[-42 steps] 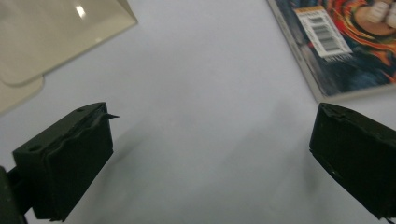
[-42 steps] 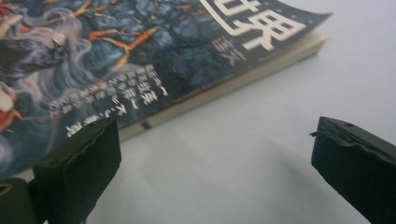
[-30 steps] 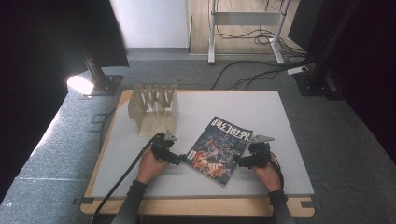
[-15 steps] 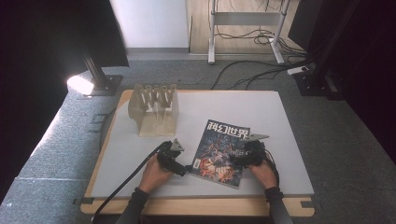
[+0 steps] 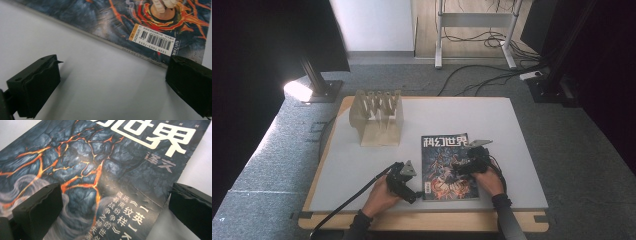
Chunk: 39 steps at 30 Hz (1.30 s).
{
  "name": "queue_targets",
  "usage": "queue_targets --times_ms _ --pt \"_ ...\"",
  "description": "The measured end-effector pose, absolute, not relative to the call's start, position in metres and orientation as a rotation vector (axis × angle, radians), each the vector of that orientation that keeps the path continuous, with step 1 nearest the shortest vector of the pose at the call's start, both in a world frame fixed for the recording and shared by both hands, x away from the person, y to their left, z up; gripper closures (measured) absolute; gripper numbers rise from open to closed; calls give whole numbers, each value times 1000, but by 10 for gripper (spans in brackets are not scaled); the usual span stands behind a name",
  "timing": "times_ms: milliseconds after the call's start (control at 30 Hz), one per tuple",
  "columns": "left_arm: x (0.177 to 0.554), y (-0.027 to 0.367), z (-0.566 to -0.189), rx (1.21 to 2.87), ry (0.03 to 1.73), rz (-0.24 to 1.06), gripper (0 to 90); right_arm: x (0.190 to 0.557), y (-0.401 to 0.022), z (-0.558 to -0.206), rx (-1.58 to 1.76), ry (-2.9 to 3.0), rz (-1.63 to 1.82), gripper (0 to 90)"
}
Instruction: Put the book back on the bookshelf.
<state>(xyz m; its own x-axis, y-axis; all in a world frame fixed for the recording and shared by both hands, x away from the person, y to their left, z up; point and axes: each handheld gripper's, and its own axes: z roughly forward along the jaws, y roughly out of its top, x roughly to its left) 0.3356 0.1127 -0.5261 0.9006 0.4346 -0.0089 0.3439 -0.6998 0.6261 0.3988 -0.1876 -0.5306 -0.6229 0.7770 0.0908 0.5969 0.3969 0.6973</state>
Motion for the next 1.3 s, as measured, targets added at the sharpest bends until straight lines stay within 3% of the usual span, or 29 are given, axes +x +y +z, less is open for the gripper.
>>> queue_targets --times_ms 333,733,800,1300 --pt "358 127 -525 2411 543 157 0 415 -156 -529 1127 2484 1053 0" --pt "351 123 -529 2373 484 146 0 430 -138 -528 1102 2509 1045 0" --pt "352 124 -529 2376 479 143 0 432 -139 -525 1118 2507 1038 55" --pt "365 128 -529 2348 524 129 0 453 -152 -523 1340 2462 1220 167"
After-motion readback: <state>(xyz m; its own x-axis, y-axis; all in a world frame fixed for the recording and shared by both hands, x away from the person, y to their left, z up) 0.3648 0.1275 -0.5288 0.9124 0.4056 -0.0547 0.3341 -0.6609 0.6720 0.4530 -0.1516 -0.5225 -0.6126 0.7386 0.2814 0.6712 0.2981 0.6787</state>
